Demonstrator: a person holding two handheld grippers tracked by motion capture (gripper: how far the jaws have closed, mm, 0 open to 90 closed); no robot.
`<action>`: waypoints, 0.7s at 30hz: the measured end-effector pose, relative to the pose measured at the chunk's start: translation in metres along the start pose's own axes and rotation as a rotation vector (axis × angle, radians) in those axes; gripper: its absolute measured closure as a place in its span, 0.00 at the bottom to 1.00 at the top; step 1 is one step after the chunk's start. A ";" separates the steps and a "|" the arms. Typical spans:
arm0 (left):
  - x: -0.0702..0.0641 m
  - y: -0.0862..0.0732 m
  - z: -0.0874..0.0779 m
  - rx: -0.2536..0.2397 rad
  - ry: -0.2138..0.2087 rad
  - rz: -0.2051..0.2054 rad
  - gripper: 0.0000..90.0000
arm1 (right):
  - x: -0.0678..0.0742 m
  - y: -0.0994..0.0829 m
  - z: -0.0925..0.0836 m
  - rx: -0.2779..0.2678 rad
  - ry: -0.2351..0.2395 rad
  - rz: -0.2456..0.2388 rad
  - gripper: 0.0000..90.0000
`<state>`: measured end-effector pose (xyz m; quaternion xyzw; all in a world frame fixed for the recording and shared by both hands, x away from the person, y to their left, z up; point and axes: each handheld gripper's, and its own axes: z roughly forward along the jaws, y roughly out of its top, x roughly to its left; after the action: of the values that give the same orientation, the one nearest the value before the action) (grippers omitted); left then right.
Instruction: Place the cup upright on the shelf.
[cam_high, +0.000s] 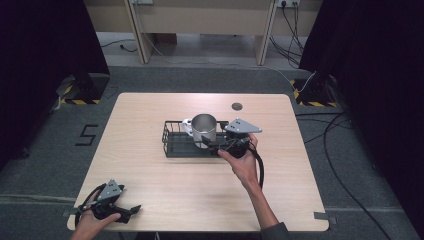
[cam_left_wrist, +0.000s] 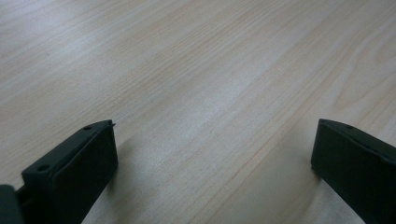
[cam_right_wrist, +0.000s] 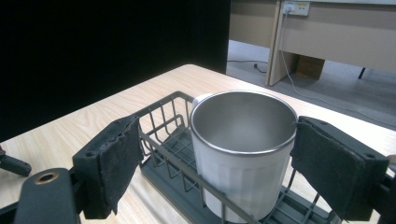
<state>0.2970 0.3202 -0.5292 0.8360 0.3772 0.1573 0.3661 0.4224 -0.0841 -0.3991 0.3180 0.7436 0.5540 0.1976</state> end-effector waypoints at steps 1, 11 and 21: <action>0.000 0.000 0.000 0.000 0.000 0.000 0.00 | 0.001 -0.001 -0.001 0.000 0.001 0.003 0.18; 0.000 0.000 0.000 0.001 0.000 0.001 0.00 | 0.003 -0.011 -0.013 0.004 0.005 -0.003 0.18; 0.000 0.000 0.000 0.000 0.000 -0.001 0.00 | 0.005 -0.020 -0.023 -0.005 0.013 0.011 0.17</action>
<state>0.2970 0.3201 -0.5292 0.8359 0.3774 0.1573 0.3662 0.3993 -0.1001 -0.4107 0.3180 0.7418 0.5589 0.1905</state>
